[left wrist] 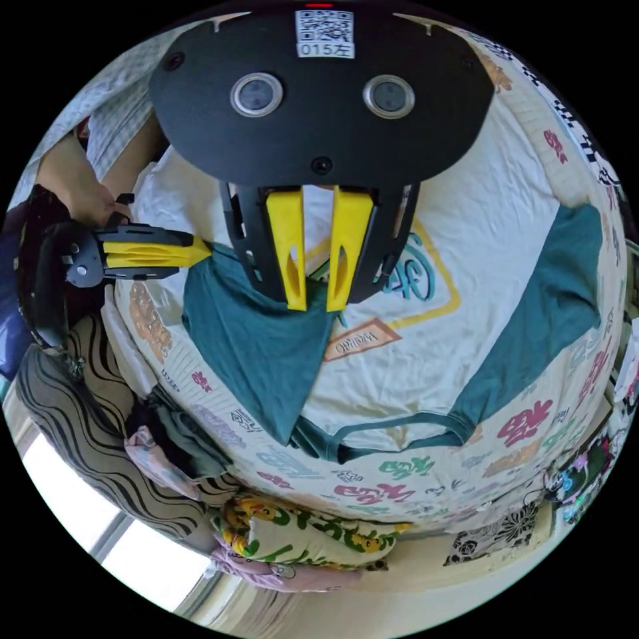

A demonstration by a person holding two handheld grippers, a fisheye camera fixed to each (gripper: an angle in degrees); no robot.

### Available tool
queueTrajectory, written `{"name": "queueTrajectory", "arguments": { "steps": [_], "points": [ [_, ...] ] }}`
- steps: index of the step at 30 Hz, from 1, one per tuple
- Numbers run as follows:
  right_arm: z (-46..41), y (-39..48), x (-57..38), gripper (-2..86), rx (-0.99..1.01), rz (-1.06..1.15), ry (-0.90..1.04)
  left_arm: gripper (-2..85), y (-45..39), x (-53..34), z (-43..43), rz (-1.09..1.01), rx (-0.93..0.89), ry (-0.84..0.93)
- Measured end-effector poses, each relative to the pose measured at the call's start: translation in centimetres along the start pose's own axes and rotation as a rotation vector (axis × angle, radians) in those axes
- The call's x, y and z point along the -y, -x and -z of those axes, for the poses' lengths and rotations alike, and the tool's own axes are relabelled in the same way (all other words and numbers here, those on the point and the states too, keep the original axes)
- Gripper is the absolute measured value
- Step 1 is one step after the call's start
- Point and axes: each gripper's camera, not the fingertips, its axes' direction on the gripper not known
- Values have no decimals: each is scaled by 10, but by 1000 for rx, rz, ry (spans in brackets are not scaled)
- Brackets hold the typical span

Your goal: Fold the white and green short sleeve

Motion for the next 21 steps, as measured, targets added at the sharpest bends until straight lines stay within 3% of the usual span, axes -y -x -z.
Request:
{"name": "queueTrajectory", "arguments": {
  "steps": [4, 9, 11, 14, 21],
  "points": [
    [-29, 0, -2, -6, 30, -48, -5, 77, 25, -4, 57, 20, 17, -44],
    [-41, 16, 24, -5, 39, -21, -86, 97, 117, -44, 166, 315, -31, -262],
    [-52, 36, 56, -3, 69, 50, -103, 98, 181, -81, 225, 541, 11, -393],
    [-75, 70, 110, 2, 81, 149, -113, 100, 258, -113, 278, 751, 65, -446],
    [-144, 162, 248, 27, 215, 292, -101, 112, 364, -106, 330, 941, 34, -551]
  ]
}}
